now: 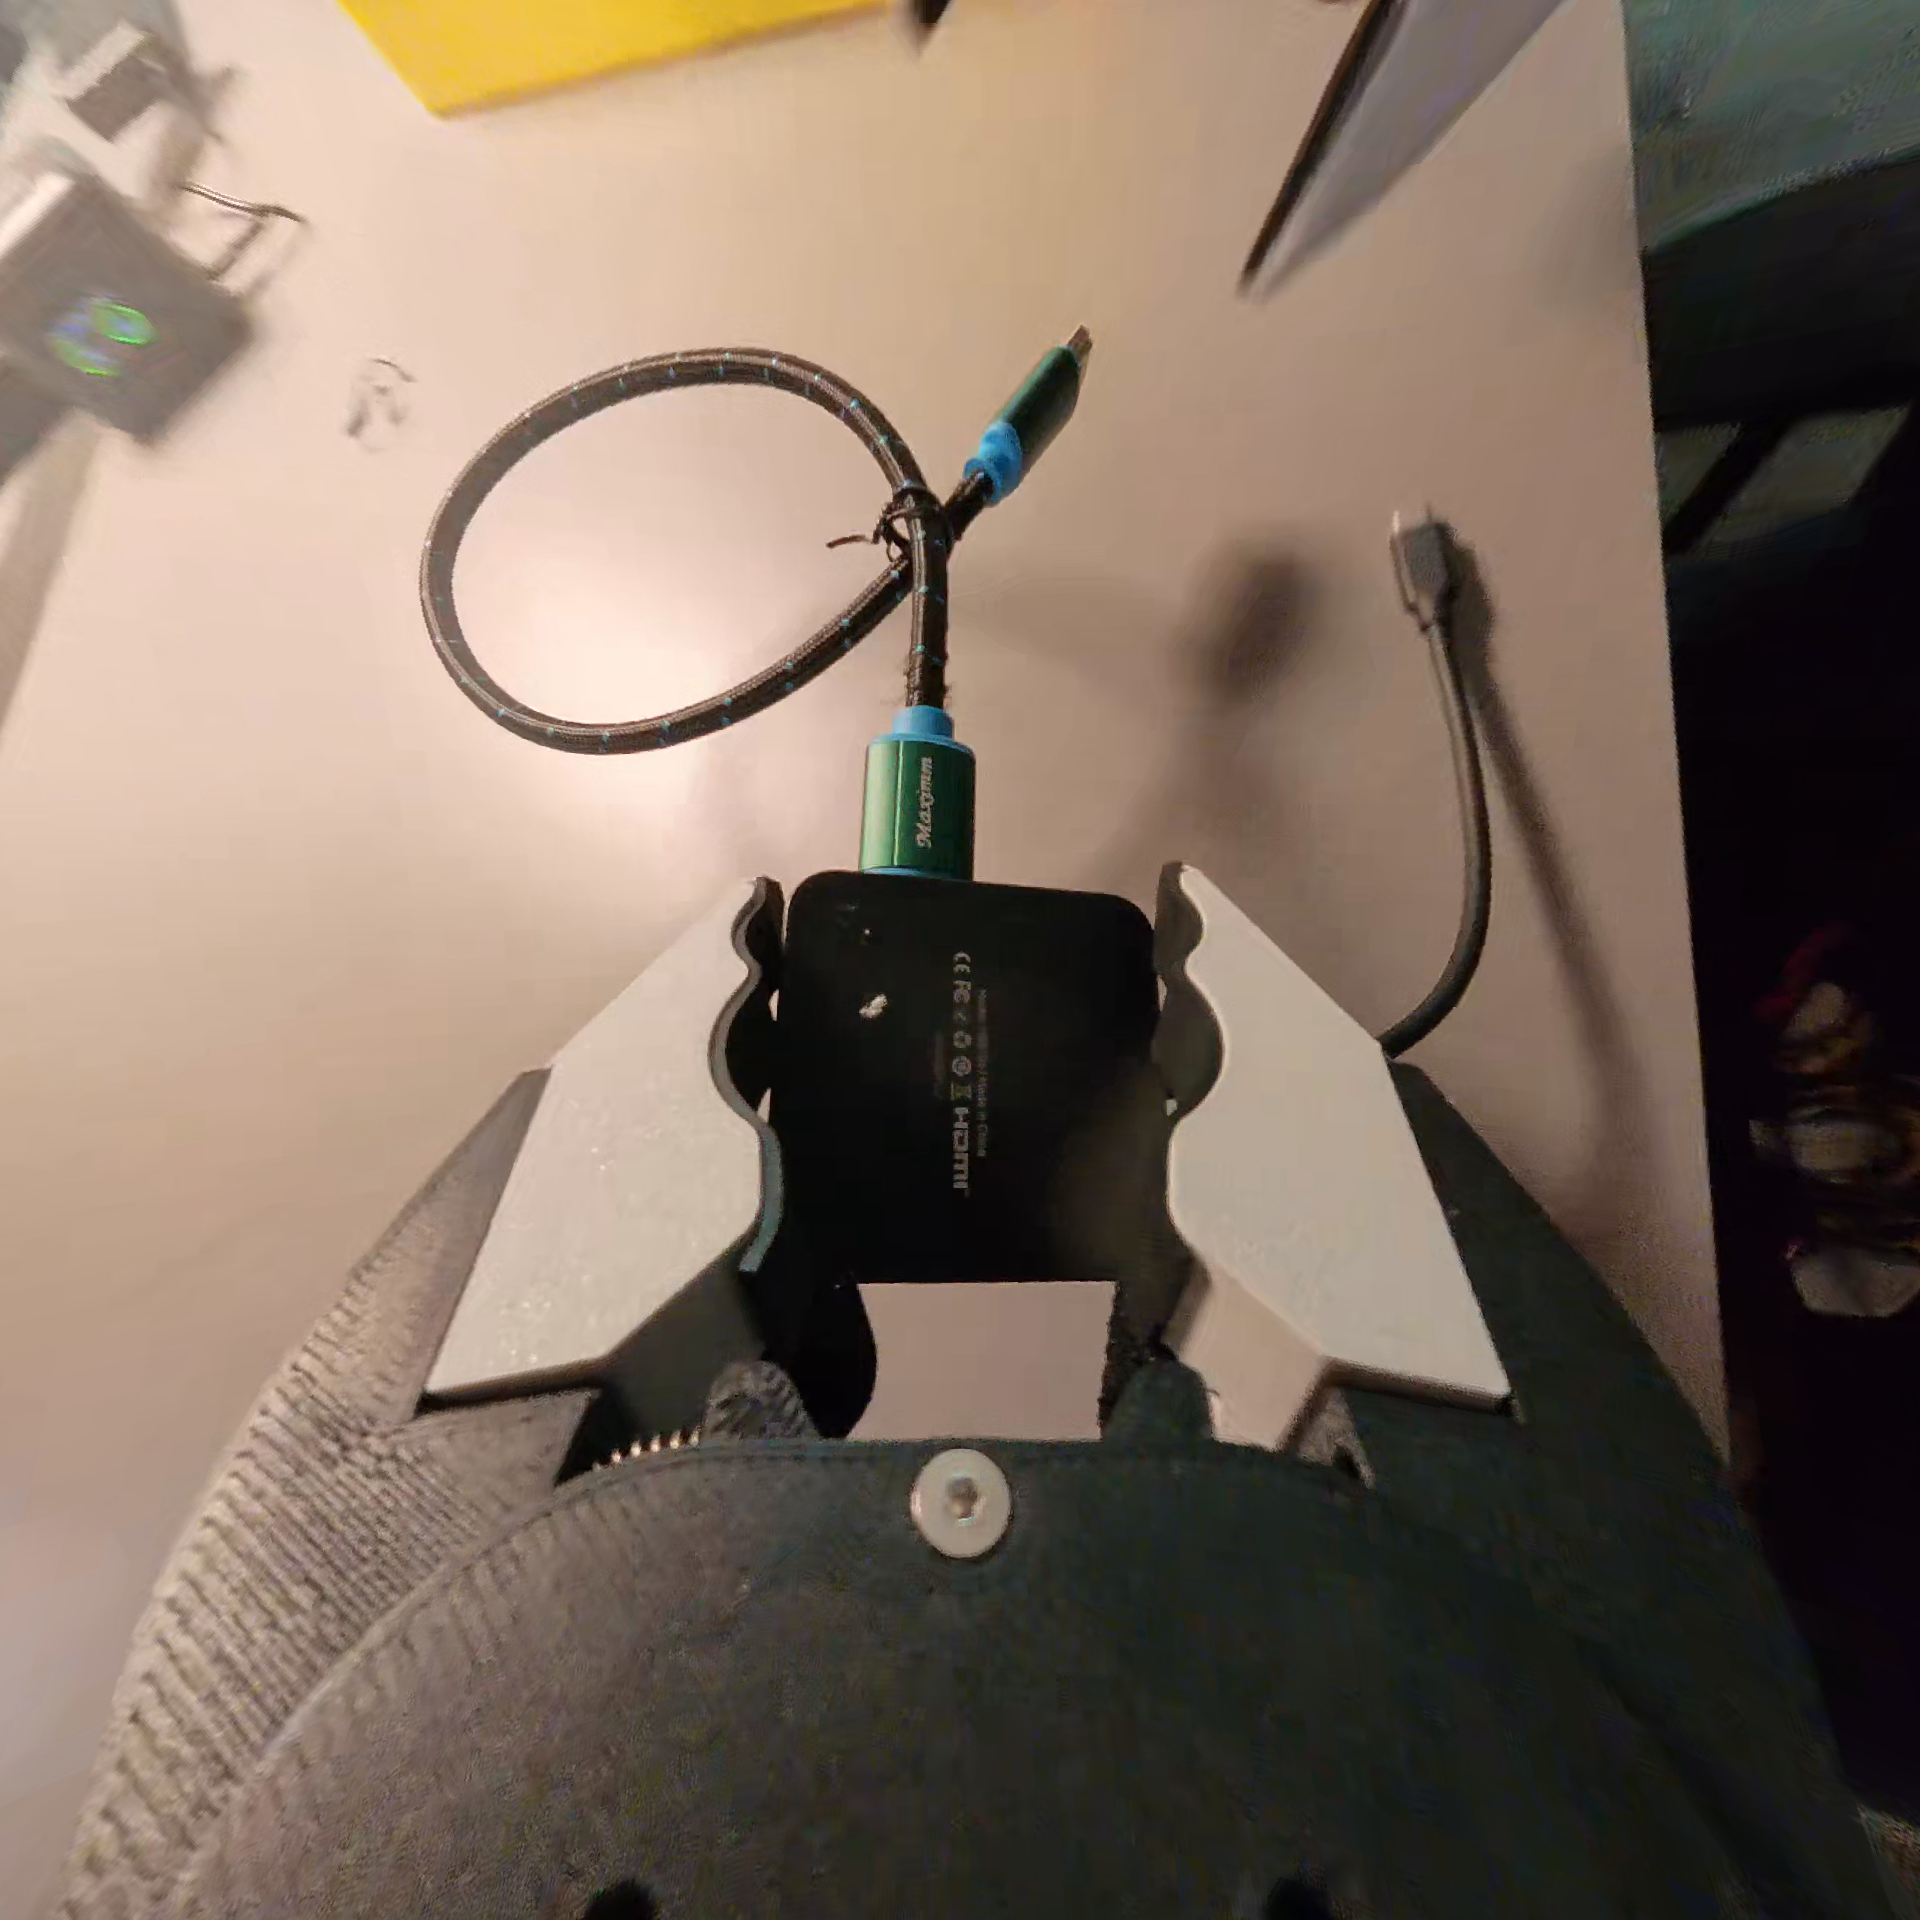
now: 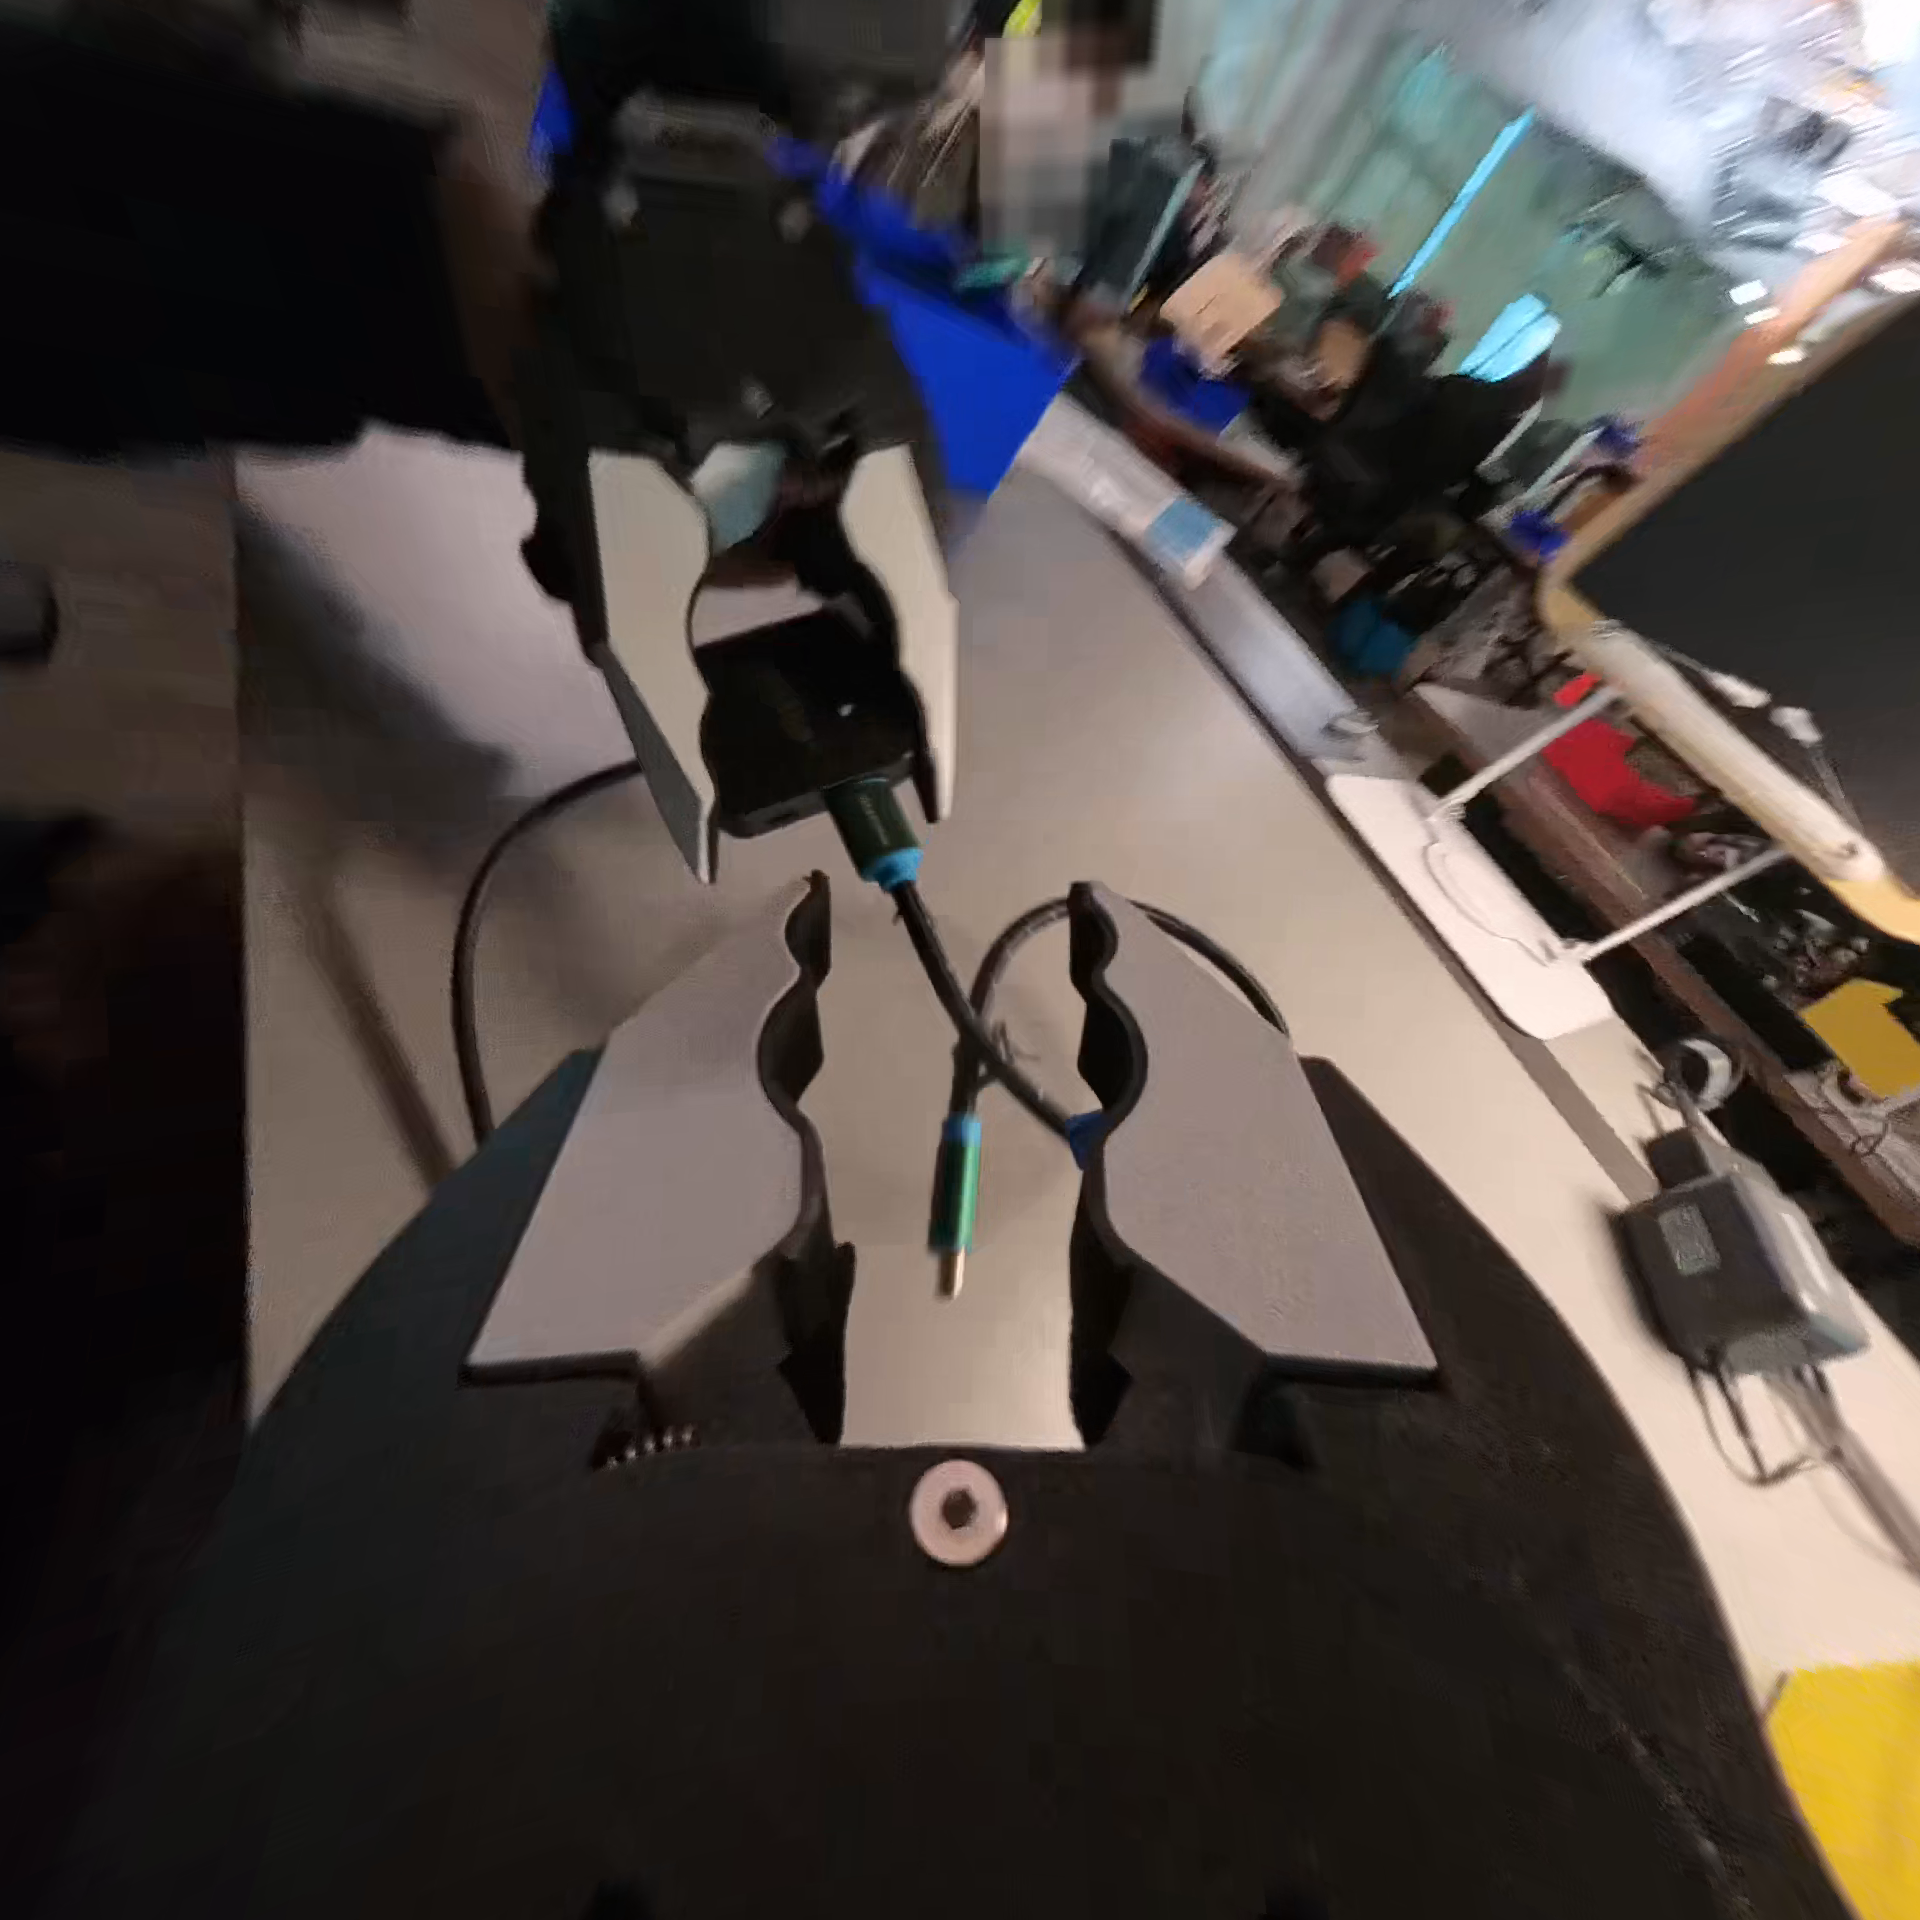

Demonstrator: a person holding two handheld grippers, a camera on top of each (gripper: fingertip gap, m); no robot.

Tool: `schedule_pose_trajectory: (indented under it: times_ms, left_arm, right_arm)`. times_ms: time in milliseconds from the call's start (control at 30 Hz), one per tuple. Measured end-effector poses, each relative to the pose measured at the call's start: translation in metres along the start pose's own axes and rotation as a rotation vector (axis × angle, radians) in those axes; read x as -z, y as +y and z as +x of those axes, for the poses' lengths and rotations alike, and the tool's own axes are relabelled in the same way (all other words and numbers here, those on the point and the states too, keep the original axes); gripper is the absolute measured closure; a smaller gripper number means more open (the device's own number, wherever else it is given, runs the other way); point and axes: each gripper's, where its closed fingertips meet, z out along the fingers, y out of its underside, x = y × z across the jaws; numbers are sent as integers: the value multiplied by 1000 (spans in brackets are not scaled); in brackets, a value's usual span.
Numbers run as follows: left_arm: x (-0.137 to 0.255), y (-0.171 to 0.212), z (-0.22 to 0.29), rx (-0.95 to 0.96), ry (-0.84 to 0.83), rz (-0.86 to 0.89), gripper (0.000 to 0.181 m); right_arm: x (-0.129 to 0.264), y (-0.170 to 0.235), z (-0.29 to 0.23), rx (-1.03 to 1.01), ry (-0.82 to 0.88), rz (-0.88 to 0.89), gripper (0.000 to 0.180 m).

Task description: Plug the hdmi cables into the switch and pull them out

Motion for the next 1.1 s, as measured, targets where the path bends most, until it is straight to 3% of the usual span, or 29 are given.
schedule_pose_trajectory:
  times_ms: [233, 300, 367, 667, 800, 900, 967, 1100]
  left_arm:
    - [-32, -1, 19, -111, 78, -109, 107]
    - [-33, -2, 18, -112, 88, -103, 107]
    - [-34, 0, 11, -114, 71, -115, 108]
    - [-22, -10, -57, -15, -88, -31, 103]
    - [-1, -31, -111, 206, -167, 181, 94]
    - [10, -32, -144, 466, -107, 395, 94]
    - [9, -26, -150, 617, 25, 505, 103]
    - [-6, 0, -151, 799, 167, 549, 144]
  right_arm:
    - [-50, 46, -27, 201, -231, -253, 133]
    - [-60, 57, -27, 247, -239, -303, 147]
    - [-68, 60, -23, 274, -224, -316, 158]
    - [-85, 50, 49, 376, -10, -272, 158]
    - [-93, 37, 91, 366, 94, -231, 158]
    - [-108, 32, 110, 348, 140, -198, 158]
    - [-121, 34, 112, 363, 149, -183, 158]
    - [-143, 50, 111, 386, 183, -167, 159]
